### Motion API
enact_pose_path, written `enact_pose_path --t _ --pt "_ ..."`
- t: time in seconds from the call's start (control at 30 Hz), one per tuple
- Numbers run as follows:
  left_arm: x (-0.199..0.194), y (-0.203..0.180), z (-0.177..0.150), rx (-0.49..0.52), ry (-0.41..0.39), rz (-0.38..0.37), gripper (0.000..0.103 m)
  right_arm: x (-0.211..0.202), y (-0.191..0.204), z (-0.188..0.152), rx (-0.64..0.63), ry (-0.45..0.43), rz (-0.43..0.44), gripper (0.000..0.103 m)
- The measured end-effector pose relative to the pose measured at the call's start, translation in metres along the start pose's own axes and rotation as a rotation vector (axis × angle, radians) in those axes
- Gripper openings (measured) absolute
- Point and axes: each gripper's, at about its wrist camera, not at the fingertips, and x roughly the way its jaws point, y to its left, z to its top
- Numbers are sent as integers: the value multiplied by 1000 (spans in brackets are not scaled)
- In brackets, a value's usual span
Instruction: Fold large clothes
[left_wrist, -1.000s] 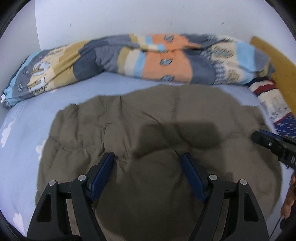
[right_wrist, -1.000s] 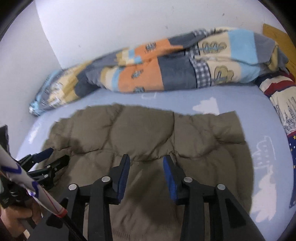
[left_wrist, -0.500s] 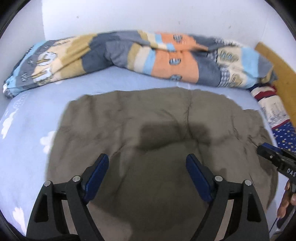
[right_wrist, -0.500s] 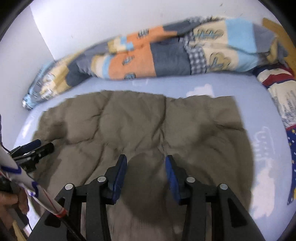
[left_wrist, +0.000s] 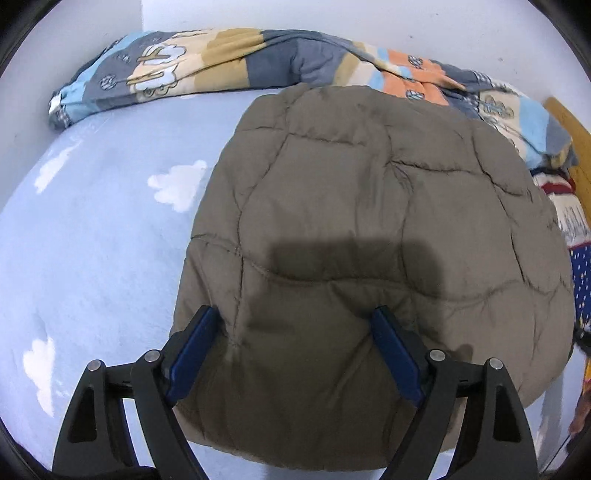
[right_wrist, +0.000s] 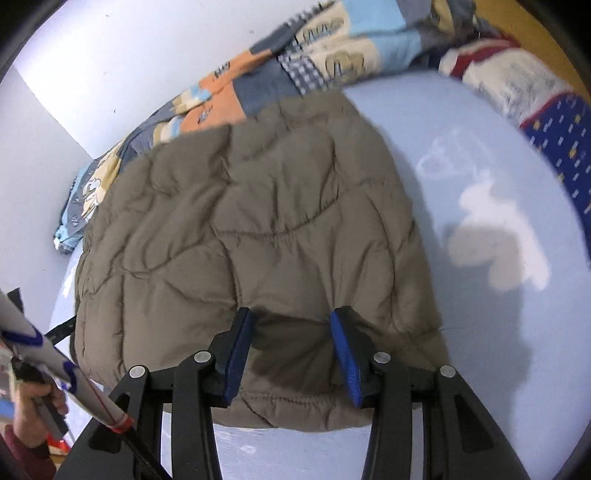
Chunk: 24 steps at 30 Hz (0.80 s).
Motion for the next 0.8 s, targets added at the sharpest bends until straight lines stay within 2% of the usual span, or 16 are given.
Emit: enact_pose_path --t 0.13,0.23,0.3,0.37,0.5,0.53,0.63,0.73,0.8 --pt "-30 9 -8 -11 -31 -44 86 -24 0 -5 -1 -44 46 48" --pt "-51 27 -25 -52 -57 -44 86 -53 0 -13 -20 -103 49 52" --pt "-56 39 -41 -102 -78 -34 86 -61 -4 -21 3 -111 43 52" --pt "-48 48 -52 -132 -79 -35 86 -60 -10 -27 28 -96 40 52" --pt "-17 52 -61 -144 -15 -66 86 -36 -19 -37 64 -24 34 52" --pt "-13 57 -61 -176 -5 -100 86 -26 -22 -39 68 0 35 52" --pt "-16 82 -61 -337 9 -211 85 -25 -29 -38 94 -7 62 52" --pt "-35 107 -59 -412 -51 -242 86 -51 -39 -36 167 -60 113 54" --pt "-40 123 -62 -479 -64 -269 85 -67 -51 -39 222 -99 124 70"
